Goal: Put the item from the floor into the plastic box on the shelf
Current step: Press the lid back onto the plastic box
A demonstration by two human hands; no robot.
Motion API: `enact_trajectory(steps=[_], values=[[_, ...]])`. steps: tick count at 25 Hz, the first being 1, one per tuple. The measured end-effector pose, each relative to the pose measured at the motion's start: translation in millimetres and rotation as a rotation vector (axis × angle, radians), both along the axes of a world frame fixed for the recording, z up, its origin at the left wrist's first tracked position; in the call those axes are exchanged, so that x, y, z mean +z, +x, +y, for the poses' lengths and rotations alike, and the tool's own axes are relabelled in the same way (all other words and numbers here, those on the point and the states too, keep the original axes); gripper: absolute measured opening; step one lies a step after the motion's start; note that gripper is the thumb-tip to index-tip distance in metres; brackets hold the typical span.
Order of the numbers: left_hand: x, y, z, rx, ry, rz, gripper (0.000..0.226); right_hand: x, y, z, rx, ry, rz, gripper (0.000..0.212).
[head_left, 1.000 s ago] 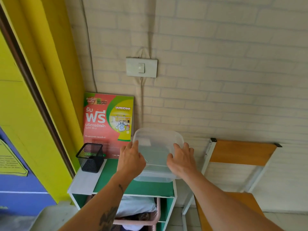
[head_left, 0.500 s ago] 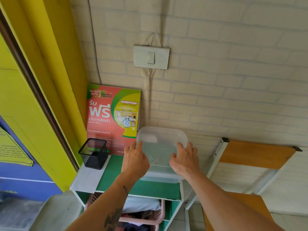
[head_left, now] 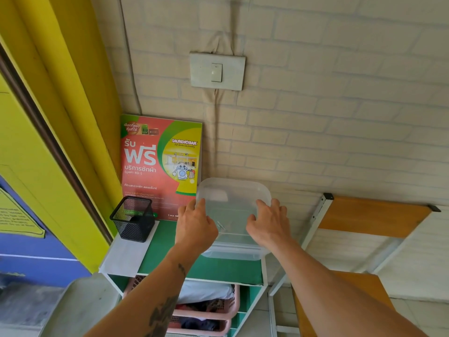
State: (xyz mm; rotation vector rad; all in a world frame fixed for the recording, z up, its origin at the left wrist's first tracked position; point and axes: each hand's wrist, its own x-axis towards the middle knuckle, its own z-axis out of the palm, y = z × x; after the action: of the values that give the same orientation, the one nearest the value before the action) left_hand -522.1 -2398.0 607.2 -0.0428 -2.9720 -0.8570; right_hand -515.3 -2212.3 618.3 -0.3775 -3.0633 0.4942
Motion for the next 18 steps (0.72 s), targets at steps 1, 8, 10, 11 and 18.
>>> enact_trajectory(steps=[1,8,10,11,18], values=[[0,-1,-1,-0.006,-0.015,-0.019,0.056,-1,0,0,0.003,0.001,-0.003,0.057],[7,-5,-4,-0.102,-0.193,-0.128,0.053,-1,-4,3,0.042,0.053,-0.056,0.058],[12,-7,-1,-0.094,-0.281,-0.043,0.05,2,-7,4,0.043,0.07,-0.055,0.055],[13,-9,1,-0.101,-0.307,0.021,0.049,3,-9,4,0.044,0.08,-0.036,0.054],[6,-35,10,-0.329,-0.322,0.204,0.059,-5,-23,7,0.203,0.074,-0.005,0.067]])
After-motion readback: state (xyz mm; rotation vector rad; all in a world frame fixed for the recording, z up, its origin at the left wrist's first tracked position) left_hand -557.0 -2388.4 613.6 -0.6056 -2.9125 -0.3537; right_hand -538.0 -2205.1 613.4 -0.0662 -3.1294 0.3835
